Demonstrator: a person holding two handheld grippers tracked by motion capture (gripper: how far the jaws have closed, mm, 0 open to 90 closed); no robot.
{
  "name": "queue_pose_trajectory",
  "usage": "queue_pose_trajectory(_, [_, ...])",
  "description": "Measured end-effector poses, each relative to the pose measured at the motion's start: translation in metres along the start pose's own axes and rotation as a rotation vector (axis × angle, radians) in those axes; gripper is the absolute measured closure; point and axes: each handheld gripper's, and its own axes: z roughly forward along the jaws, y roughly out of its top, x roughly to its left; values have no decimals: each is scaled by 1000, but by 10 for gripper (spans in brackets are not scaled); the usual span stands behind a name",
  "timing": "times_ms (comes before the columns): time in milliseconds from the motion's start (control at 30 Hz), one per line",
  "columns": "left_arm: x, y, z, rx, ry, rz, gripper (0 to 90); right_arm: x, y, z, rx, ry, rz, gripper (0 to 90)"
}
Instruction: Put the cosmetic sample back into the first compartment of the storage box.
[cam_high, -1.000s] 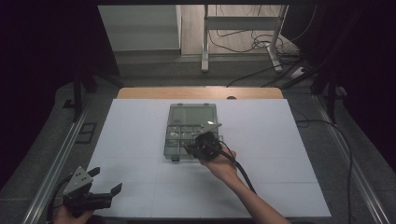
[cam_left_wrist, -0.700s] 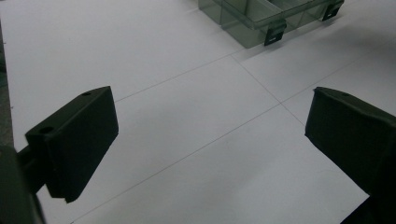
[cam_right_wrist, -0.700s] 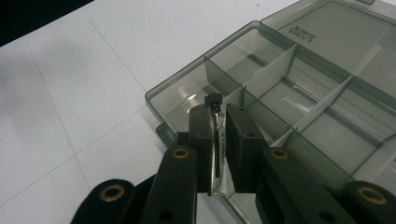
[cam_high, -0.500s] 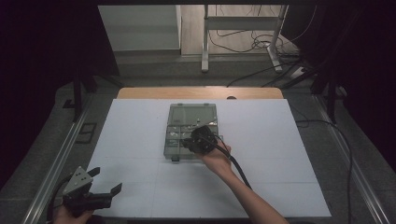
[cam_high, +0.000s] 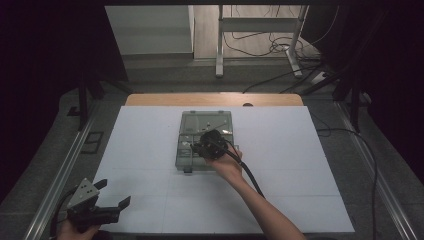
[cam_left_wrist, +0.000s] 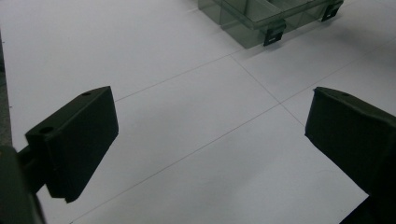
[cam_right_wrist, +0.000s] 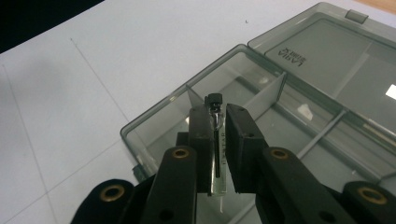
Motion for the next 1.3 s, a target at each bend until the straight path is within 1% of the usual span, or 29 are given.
queue_pose_trajectory(267, [0, 0, 0, 0, 1, 0, 32, 0, 11, 12, -11, -2, -1, 809])
queue_pose_trajectory(600, [0, 0, 0, 0, 2, 0, 31, 0, 19, 26, -12, -5, 4, 809])
queue_pose_trajectory(767, [0, 0, 0, 1, 2, 1, 31, -3, 23, 35, -9, -16, 7, 809])
queue_pose_trajectory(1033, [0, 0, 0, 2, 4, 4, 31, -5, 27, 45, -7, -31, 14, 809])
queue_pose_trajectory(1300, [0, 0, 0, 2, 3, -1, 32, -7, 27, 55, 1, -44, 14, 809])
